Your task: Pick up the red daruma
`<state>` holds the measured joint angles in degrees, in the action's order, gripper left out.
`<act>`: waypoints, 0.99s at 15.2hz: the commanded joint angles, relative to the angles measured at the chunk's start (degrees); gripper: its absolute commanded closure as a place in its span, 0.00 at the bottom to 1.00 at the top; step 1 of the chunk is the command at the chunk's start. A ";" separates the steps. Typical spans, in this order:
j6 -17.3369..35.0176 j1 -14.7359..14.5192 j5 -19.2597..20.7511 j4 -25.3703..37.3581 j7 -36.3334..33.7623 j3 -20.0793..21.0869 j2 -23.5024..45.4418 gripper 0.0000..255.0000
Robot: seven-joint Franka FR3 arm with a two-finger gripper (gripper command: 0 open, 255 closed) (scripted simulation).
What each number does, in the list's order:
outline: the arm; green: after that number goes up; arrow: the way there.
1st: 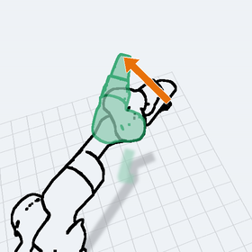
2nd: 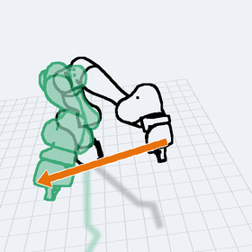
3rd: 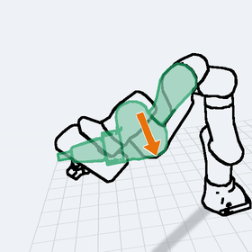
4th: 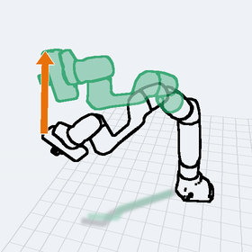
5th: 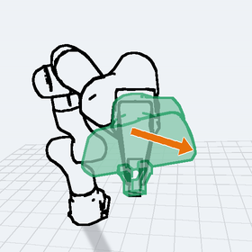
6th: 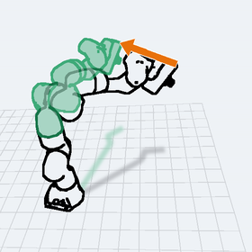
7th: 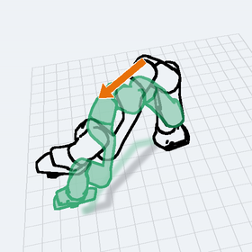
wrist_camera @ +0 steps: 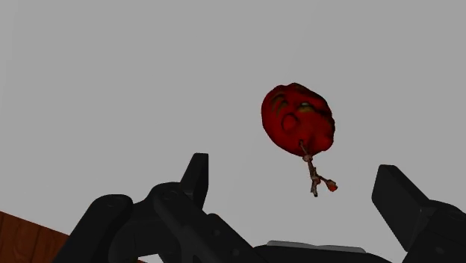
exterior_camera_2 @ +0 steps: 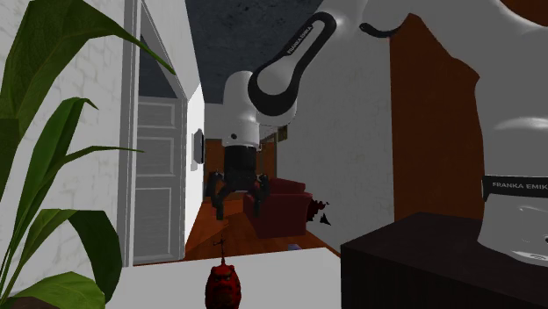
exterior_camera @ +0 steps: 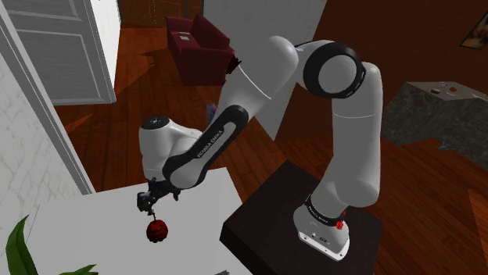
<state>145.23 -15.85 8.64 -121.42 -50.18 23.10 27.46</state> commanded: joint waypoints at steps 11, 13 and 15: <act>4.09 -5.75 4.35 8.67 -4.59 -4.47 12.94 0.00; 3.94 -5.86 4.39 9.18 -4.58 -4.54 13.30 1.00; 4.01 -5.84 4.39 9.02 -4.60 -4.53 13.21 1.00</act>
<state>149.21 -21.68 13.01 -112.42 -54.78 18.59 40.63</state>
